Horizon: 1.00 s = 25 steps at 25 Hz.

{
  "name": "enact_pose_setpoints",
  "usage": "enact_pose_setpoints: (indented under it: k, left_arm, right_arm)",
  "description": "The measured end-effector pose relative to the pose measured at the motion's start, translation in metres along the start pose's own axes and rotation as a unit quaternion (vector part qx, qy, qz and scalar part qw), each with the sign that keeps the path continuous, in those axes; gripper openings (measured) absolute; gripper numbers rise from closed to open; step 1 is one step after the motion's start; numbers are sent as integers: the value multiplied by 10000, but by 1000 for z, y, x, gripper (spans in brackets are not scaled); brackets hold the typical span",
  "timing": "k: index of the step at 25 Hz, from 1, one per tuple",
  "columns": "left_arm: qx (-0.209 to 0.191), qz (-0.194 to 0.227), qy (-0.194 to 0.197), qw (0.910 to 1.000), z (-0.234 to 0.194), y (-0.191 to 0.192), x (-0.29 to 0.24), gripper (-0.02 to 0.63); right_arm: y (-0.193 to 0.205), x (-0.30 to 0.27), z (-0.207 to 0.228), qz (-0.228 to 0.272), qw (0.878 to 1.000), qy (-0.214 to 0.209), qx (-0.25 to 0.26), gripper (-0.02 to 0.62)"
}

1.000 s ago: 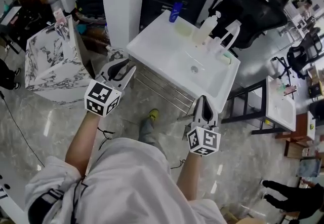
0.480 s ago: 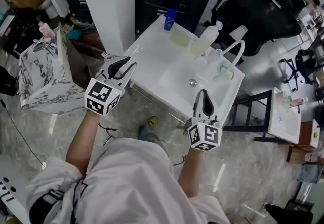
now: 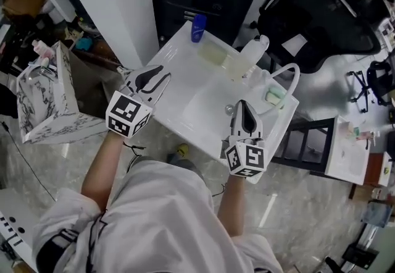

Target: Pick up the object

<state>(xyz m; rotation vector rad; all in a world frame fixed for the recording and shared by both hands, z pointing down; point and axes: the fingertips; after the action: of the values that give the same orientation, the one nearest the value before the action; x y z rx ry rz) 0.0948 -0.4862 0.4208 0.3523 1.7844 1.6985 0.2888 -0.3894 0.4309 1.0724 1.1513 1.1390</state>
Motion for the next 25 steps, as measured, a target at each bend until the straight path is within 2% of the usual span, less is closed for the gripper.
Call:
enact_pose_setpoints:
  k: [10,18,25]
  left_arm:
    - [-94,-151,98,9998,-18,-6,-48,98]
    - [-272,-291,551,9977,-26,-8,-89,98]
    - [-700,-511,1074,9904,-43,-4,-128,98]
  right_arm:
    - [6,-37,23,-103,9998,101,-101,5]
    - [7,-57,32,-185,9987,431,-210,5]
    - [6,-82,40,-175,9955,861,-356,5]
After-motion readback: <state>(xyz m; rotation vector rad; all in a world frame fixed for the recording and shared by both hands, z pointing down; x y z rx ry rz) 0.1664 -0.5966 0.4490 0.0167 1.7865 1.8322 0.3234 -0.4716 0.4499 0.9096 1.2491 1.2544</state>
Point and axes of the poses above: the fingertips, and each gripper's own axes: x backward along the fingers, z to its right, y out of its underside, and after that the axes turned 2 degrees about x, right-handed
